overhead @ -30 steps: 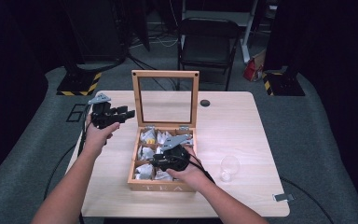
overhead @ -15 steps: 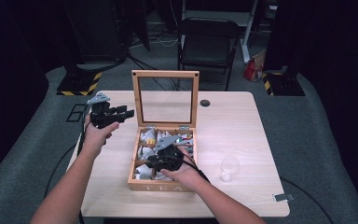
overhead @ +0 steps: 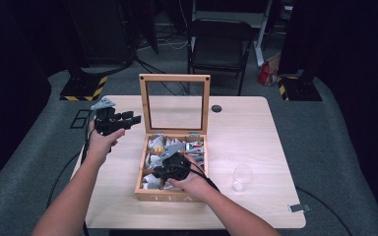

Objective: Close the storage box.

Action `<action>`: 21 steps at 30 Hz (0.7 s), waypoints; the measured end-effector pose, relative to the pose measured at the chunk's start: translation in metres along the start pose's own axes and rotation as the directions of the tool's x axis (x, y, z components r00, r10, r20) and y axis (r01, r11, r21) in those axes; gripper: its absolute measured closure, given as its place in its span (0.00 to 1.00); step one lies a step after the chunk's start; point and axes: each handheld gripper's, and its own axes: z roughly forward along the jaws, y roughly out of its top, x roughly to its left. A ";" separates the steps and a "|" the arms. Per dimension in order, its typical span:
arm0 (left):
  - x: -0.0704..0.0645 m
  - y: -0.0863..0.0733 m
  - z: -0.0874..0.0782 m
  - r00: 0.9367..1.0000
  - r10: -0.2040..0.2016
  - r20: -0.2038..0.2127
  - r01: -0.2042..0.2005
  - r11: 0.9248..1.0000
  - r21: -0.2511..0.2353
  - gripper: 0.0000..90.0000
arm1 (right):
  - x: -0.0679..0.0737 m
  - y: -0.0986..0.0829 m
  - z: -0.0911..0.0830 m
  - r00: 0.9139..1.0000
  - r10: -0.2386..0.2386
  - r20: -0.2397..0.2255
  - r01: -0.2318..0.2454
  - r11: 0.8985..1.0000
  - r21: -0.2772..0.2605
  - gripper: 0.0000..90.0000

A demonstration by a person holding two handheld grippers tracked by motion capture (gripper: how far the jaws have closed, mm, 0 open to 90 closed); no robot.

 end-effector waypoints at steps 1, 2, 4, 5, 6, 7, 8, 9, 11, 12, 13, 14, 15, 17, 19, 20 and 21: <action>0.000 0.000 0.000 1.000 0.004 0.000 -0.004 1.000 0.001 0.56 | 0.001 0.000 0.001 1.000 -0.004 -0.002 0.004 1.000 0.004 0.92; 0.000 0.000 0.000 1.000 0.005 0.000 -0.005 1.000 0.001 0.56 | 0.001 0.001 0.001 1.000 -0.016 -0.009 0.016 1.000 0.013 0.94; 0.000 0.000 0.000 1.000 0.004 0.000 -0.004 1.000 0.002 0.56 | 0.002 0.001 0.002 1.000 -0.028 -0.013 0.028 0.999 0.019 0.98; 0.000 0.000 0.000 1.000 -0.001 -0.001 0.001 1.000 0.002 0.56 | 0.001 0.001 0.001 0.999 -0.042 -0.014 0.042 0.999 0.023 0.99; 0.000 0.000 0.000 1.000 -0.003 -0.002 0.003 1.000 0.002 0.56 | 0.002 0.001 0.001 0.999 -0.036 -0.017 0.036 0.999 0.020 0.99; 0.000 0.000 0.000 1.000 -0.001 -0.002 0.001 1.000 0.002 0.56 | 0.003 0.001 0.001 0.999 -0.036 -0.016 0.036 0.999 0.017 0.99; 0.001 0.000 0.000 1.000 -0.002 -0.003 0.002 1.000 0.001 0.56 | 0.003 0.001 0.001 0.999 -0.036 -0.021 0.037 0.999 0.018 1.00; 0.001 0.000 -0.001 1.000 -0.003 -0.003 0.003 1.000 0.001 0.56 | 0.004 0.001 0.000 0.999 -0.039 -0.020 0.039 0.999 0.022 1.00; 0.001 0.000 -0.001 1.000 -0.004 -0.001 0.004 1.000 0.003 0.56 | 0.005 0.002 -0.001 0.999 -0.045 -0.024 0.045 0.999 0.020 1.00; 0.001 0.000 -0.001 1.000 -0.004 -0.001 0.004 1.000 0.002 0.56 | 0.005 0.002 -0.001 0.998 -0.051 -0.024 0.052 0.999 0.018 1.00; 0.001 0.000 -0.001 1.000 -0.005 -0.002 0.005 1.000 0.002 0.56 | 0.004 0.002 -0.002 0.998 -0.057 -0.025 0.057 0.998 0.013 1.00; 0.001 0.000 -0.001 1.000 -0.005 -0.002 0.005 1.000 0.002 0.56 | 0.005 0.002 -0.003 0.998 -0.048 -0.027 0.048 0.999 0.014 1.00; 0.001 0.000 -0.001 1.000 -0.007 -0.004 0.007 1.000 0.001 0.56 | 0.005 0.002 -0.003 0.998 -0.050 -0.027 0.050 0.999 0.012 1.00; 0.001 0.000 -0.001 1.000 -0.007 -0.005 0.007 1.000 0.001 0.56 | 0.005 0.002 -0.004 0.998 -0.047 -0.036 0.048 0.999 0.009 1.00; 0.001 0.000 -0.001 1.000 -0.008 -0.006 0.008 1.000 0.003 0.56 | 0.005 0.002 -0.005 0.998 -0.045 -0.039 0.045 0.999 0.006 1.00; 0.001 0.000 0.000 1.000 -0.005 -0.007 0.005 1.000 0.000 0.56 | 0.005 0.002 -0.006 0.998 -0.046 -0.038 0.046 0.999 0.003 1.00; 0.001 0.001 0.000 1.000 -0.004 -0.007 0.004 1.000 0.001 0.56 | 0.005 0.003 -0.006 0.998 -0.042 -0.038 0.042 0.999 -0.001 1.00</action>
